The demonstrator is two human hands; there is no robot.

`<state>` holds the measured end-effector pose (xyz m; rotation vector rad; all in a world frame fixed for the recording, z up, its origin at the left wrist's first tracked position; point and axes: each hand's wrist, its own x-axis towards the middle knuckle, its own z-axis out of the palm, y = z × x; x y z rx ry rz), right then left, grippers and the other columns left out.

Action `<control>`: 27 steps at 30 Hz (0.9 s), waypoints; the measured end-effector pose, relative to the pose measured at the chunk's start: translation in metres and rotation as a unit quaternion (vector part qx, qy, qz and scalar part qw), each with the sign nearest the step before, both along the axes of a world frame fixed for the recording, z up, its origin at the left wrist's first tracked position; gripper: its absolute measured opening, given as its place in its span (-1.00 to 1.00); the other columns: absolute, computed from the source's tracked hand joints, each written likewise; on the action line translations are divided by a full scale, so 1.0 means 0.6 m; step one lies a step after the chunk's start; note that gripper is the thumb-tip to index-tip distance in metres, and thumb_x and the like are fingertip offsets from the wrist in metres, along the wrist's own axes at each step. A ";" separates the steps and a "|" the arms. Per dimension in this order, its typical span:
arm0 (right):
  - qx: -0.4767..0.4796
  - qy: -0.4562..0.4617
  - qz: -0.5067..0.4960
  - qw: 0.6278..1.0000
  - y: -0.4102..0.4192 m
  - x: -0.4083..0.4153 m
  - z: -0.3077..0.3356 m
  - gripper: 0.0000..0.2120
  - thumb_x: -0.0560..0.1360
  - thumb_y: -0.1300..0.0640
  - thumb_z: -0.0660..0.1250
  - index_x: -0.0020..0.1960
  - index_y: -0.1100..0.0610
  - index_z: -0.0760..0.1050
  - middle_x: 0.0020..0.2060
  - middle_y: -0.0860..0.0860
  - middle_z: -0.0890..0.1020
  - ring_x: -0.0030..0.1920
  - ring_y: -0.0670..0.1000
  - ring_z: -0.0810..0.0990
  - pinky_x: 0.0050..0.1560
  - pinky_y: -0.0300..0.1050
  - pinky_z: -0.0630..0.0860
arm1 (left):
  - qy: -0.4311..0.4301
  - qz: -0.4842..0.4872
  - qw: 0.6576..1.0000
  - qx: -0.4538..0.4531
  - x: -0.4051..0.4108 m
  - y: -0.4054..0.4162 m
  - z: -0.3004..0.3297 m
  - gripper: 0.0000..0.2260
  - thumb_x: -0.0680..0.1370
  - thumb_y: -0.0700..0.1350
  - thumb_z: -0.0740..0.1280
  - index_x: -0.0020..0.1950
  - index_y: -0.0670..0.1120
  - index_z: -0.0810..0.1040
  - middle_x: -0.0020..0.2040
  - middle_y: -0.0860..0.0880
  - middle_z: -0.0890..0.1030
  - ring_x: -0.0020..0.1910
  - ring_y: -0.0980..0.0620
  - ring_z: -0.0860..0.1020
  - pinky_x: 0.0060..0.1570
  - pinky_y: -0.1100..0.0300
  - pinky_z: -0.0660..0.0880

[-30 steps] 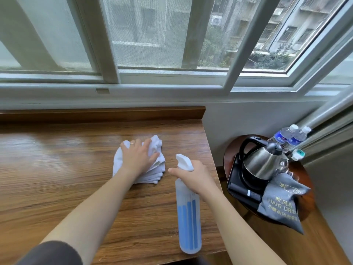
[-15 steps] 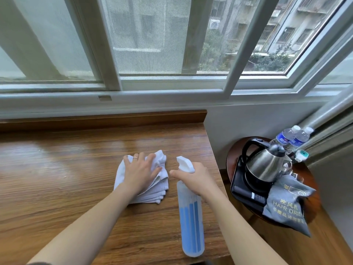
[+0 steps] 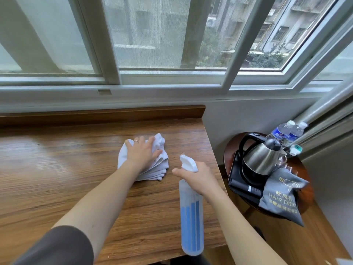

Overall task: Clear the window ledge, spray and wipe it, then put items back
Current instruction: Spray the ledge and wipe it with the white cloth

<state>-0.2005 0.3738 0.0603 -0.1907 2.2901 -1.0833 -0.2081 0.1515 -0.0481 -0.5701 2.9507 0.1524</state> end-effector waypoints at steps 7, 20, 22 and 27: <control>-0.003 -0.006 0.020 1.000 0.023 0.025 0.002 -0.64 0.35 -0.22 0.46 -0.30 0.02 0.42 -0.38 -0.09 0.49 -0.31 -0.06 0.46 -0.22 -0.09 0.37 | 0.012 -0.011 1.000 -0.007 0.068 0.031 0.004 -0.48 0.58 0.30 0.10 0.42 0.04 0.29 0.24 -0.13 0.47 0.22 -0.19 0.42 0.26 -0.24 0.18; 0.023 -0.018 0.135 0.990 0.082 0.064 -0.004 -0.68 0.40 -0.19 0.45 -0.20 0.04 0.47 -0.31 -0.07 0.53 -0.26 -0.08 0.49 -0.19 -0.12 0.40 | -0.032 0.071 0.997 0.020 0.111 0.074 0.017 -0.50 0.60 0.27 0.05 0.47 0.06 0.17 0.35 -0.08 0.37 0.36 -0.15 0.33 0.30 -0.44 0.12; 0.030 -0.021 0.146 0.989 0.084 0.069 -0.008 -0.67 0.40 -0.20 0.45 -0.20 0.04 0.46 -0.31 -0.05 0.52 -0.27 -0.08 0.48 -0.20 -0.12 0.39 | -0.031 0.089 0.995 0.043 0.114 0.077 0.015 -0.48 0.60 0.26 0.06 0.50 0.08 0.15 0.40 -0.06 0.33 0.43 -0.14 0.25 0.30 -0.52 0.04; 0.040 -0.022 0.144 0.988 0.084 0.087 -0.018 -0.64 0.39 -0.19 0.45 -0.26 0.03 0.39 -0.35 -0.08 0.48 -0.32 -0.09 0.43 -0.25 -0.14 0.34 | -0.050 0.080 0.994 0.058 0.116 0.074 0.021 -0.46 0.61 0.24 0.06 0.54 0.08 0.06 0.45 -0.06 0.26 0.47 -0.15 0.18 0.30 -0.49 0.05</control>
